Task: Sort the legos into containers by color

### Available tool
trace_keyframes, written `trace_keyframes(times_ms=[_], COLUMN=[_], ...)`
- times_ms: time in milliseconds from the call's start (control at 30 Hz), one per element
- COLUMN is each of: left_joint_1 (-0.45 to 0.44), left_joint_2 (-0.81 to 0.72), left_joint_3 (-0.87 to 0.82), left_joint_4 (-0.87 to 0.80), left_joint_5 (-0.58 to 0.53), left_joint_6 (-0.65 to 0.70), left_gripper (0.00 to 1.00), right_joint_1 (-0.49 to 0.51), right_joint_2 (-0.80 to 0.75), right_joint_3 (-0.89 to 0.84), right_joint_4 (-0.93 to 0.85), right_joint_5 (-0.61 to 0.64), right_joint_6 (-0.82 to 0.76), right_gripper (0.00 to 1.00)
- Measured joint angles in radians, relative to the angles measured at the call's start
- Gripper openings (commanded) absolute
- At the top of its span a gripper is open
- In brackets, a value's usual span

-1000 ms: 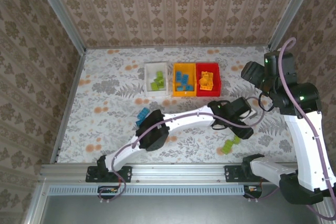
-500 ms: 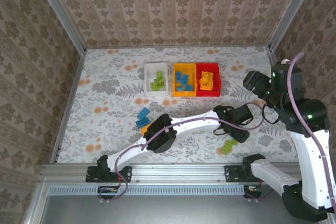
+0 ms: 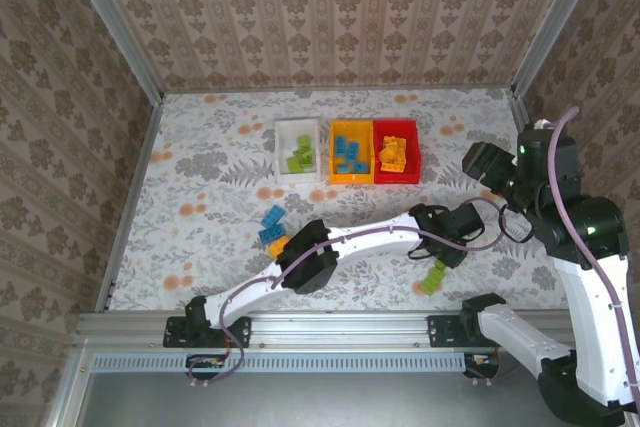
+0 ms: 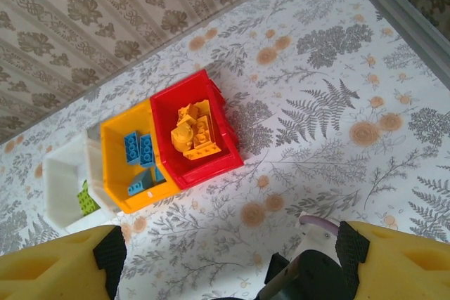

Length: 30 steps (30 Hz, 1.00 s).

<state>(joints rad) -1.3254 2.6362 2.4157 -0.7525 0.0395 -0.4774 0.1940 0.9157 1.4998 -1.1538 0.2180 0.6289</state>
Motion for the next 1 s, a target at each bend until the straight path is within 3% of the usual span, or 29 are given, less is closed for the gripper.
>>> trace_keyframes(times_ms=[167,267,567,700,833,1000], left_joint_1=[0.029,0.08,0.381,0.527,0.635,0.721], left_joint_2=[-0.005,-0.069,-0.553,-0.719,-0.757,-0.688], left_joint_3=[-0.008,-0.096,-0.534,-0.64,-0.682,-0.653], left_joint_4=[0.039,0.069,0.149,0.163,0.152,0.108], left_joint_5=[-0.036,-0.063,-0.151,-0.18,-0.192,-0.206], left_joint_6=[0.0,-0.012,-0.069,-0.069,-0.069,-0.064], left_gripper=[0.23,0.22,0.22,0.22,0.23,0.22], right_joint_1=[0.0,0.0,0.006,0.073,0.171,0.217], right_joint_2=[0.008,0.019,0.13,0.23,0.349,0.451], right_joint_3=[-0.003,-0.002,0.01,0.0,-0.007,-0.043], right_joint_4=[0.001,0.002,0.082,0.134,0.168,0.215], right_joint_5=[-0.031,-0.061,-0.249,-0.314,-0.362,-0.439], right_joint_6=[-0.005,-0.023,-0.072,-0.101,-0.132,-0.137], right_gripper=[0.8,0.79,0.75,0.75,0.74,0.74])
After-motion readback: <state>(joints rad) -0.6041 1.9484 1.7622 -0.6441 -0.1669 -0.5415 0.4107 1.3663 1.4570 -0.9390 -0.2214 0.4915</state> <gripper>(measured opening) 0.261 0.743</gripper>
